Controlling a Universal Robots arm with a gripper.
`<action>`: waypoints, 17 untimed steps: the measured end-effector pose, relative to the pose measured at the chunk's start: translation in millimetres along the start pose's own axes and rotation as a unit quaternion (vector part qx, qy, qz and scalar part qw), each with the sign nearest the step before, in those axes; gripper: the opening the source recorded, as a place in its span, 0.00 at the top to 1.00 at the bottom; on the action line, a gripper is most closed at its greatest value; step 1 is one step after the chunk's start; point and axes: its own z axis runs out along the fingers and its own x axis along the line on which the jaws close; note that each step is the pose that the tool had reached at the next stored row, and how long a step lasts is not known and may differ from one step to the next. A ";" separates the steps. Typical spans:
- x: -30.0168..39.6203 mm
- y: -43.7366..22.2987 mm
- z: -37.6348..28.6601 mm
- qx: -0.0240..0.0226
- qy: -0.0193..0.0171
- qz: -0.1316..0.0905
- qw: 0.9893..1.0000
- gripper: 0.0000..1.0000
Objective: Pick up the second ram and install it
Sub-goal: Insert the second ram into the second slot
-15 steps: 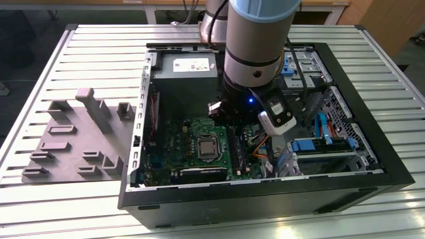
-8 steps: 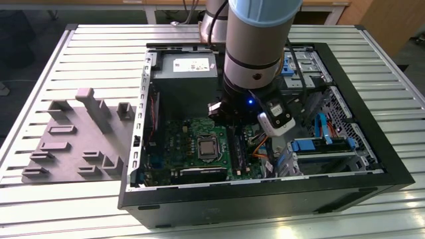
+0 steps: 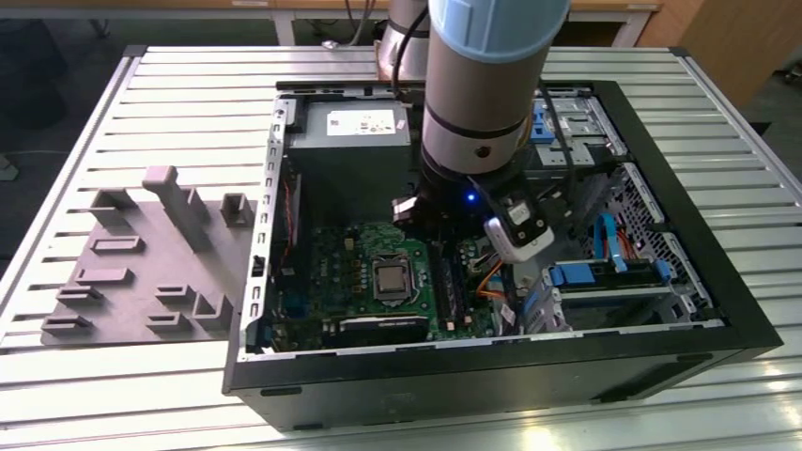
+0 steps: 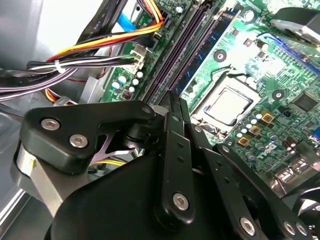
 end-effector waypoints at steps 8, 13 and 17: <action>0.2 2.4 3.5 0.000 0.000 0.000 1.000 0.89; 0.8 3.0 6.5 0.000 0.000 0.000 1.000 0.89; 2.6 3.3 7.7 0.000 0.000 0.000 1.000 0.89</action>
